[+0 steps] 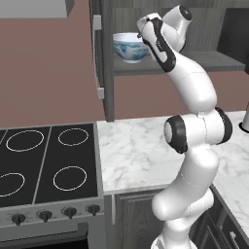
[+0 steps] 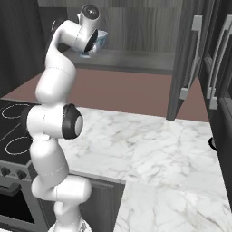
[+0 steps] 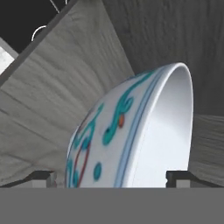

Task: Move the bowls from the cabinet to the plates on the dining table.

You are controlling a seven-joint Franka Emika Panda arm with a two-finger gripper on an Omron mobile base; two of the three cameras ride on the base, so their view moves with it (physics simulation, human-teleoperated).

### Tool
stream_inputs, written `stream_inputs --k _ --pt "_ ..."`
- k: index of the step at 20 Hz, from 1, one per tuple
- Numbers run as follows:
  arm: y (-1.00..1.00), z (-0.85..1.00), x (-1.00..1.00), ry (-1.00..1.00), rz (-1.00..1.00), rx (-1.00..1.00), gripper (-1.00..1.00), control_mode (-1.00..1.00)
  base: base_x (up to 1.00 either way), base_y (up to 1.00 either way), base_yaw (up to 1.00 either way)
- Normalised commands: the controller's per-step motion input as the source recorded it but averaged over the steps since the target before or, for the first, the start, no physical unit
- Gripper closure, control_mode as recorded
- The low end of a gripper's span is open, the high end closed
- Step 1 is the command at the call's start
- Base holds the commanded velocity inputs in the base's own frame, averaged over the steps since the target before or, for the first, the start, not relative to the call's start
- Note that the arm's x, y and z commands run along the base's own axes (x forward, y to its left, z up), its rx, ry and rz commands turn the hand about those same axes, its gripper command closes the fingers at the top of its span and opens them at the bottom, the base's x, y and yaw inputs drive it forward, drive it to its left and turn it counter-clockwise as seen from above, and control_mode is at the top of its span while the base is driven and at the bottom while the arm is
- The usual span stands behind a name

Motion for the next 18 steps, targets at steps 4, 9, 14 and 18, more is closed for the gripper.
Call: stream_inputs --k 4,9,14,18 --pt "0.00 -0.04 0.38 0.00 -0.02 0.00 -1.00 -1.00 0.00 0.00 0.00" --pt "0.00 -0.31 0.15 0.00 0.00 0.00 -1.00 -1.00 0.00 0.00 0.00" --pt "0.00 -0.70 -0.08 0.00 0.00 0.00 -1.00 -1.00 0.00 0.00 0.00" --pt "0.00 -0.57 -0.09 0.00 0.00 0.00 -1.00 -1.00 0.00 0.00 0.00"
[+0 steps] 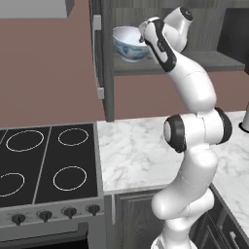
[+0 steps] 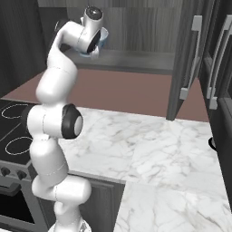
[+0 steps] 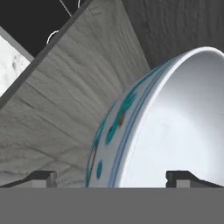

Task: Move the bowls from the cabinet to the plates on the dining table.

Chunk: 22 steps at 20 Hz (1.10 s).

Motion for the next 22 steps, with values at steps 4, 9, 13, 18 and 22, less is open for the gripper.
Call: stream_inputs --k 4,9,13,18,22 --pt "0.00 -0.32 0.00 -0.01 0.00 0.00 -1.00 -1.00 0.00 0.00 0.00" --pt "0.03 -0.08 0.00 -0.03 0.00 0.00 1.00 -1.00 0.00 0.00 0.00" --pt "0.00 0.00 0.00 -0.05 0.00 0.00 1.00 -1.00 0.00 0.00 0.00" --pt "0.00 0.00 -0.13 -0.06 0.00 0.00 1.00 -1.00 0.00 0.00 0.00" --pt "0.00 0.00 -0.73 -0.08 0.00 0.00 1.00 -1.00 0.00 0.00 0.00"
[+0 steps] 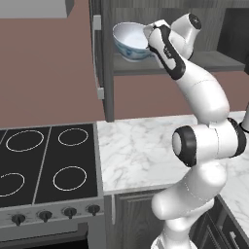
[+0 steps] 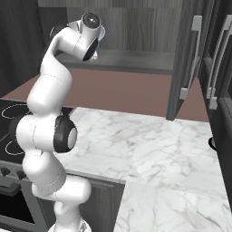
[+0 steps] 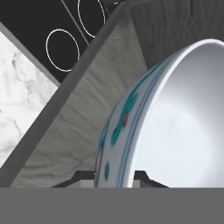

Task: Move the bowls from the cabinet to the plates on the dining table.

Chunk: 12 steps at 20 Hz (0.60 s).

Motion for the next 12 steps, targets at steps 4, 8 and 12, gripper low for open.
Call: stream_inputs --k 4,8,12 --pt "0.00 0.00 -0.90 -0.09 0.00 0.00 1.00 -1.00 0.00 0.00 0.00" --pt "0.00 -0.03 -0.98 -0.08 0.00 0.00 1.00 -1.00 0.00 0.00 0.00" --pt "-0.02 -0.24 -0.86 -0.05 0.00 0.00 1.00 -1.00 0.00 0.00 0.00"
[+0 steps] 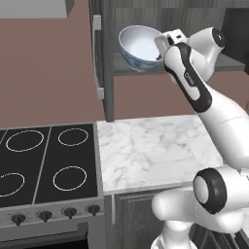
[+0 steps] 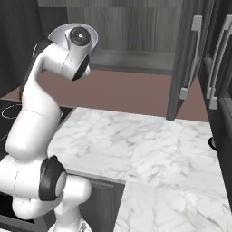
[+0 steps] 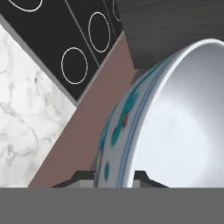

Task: Move the bowls from the cabinet to the plates on the dining table.

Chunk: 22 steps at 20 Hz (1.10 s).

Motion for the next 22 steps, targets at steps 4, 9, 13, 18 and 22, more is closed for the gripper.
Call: stream_inputs --k 4,9,13,18,22 --pt "-0.07 -0.34 -0.77 -0.02 -0.02 0.00 1.00 -1.00 0.00 0.00 0.00" --pt "-0.25 -0.27 -0.66 0.00 -0.02 0.00 1.00 -1.00 0.00 0.00 0.00" --pt "-0.28 -0.23 -0.66 0.00 -0.02 0.04 1.00 -1.00 0.00 0.00 0.00" --pt "-0.22 -0.35 -0.63 0.00 -0.01 0.03 1.00 -1.00 0.00 0.00 0.00" --pt "-0.05 -0.56 -0.55 0.00 0.00 0.00 1.00 -1.00 0.00 0.00 0.00"
